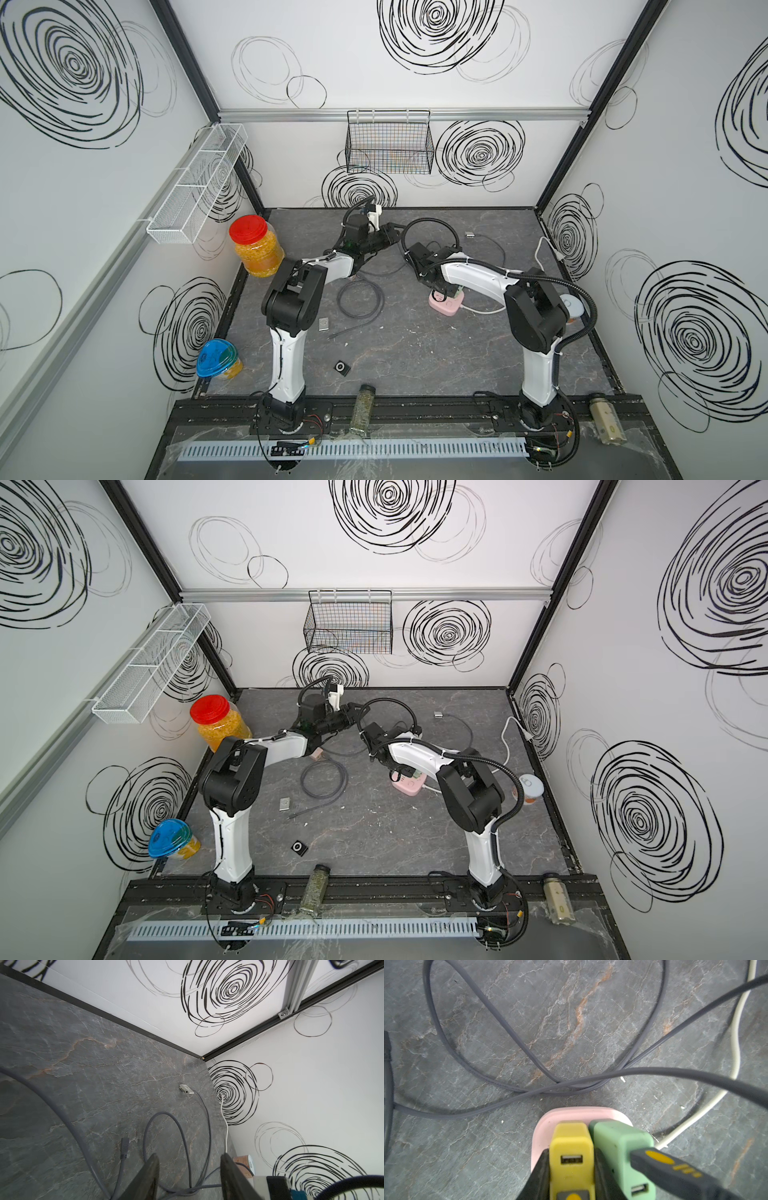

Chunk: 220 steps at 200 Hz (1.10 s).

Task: Charge mp3
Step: Insert the plug into the socket.

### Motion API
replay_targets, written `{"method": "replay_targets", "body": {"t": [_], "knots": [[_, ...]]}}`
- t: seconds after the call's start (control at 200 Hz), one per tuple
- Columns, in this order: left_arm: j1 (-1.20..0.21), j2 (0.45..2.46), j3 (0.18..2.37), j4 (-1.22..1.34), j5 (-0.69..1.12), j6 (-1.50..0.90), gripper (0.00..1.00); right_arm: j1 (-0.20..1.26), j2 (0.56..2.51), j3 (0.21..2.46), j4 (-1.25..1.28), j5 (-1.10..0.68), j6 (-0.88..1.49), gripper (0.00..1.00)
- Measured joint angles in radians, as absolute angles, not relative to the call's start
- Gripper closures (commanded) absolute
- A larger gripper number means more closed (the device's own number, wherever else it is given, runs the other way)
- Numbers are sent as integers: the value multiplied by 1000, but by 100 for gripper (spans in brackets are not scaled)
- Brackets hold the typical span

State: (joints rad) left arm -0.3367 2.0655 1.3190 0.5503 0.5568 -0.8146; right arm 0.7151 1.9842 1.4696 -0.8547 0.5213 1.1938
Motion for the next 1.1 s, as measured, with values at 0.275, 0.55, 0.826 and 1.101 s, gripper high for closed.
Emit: {"method": "replay_targets", "body": {"t": [0.275, 0.55, 0.826, 1.101], "knots": [[-382, 2021, 1355, 323, 457, -645, 45, 713, 2056, 1588, -933, 498, 1118, 51], [-387, 2001, 1352, 226, 423, -589, 45, 728, 2081, 1651, -946, 422, 1061, 36], [-386, 1969, 1346, 218, 424, -565, 46, 750, 2080, 1697, -993, 393, 1054, 33], [-388, 1969, 1319, 191, 429, -564, 47, 774, 2046, 1738, -1046, 377, 1064, 35]]}}
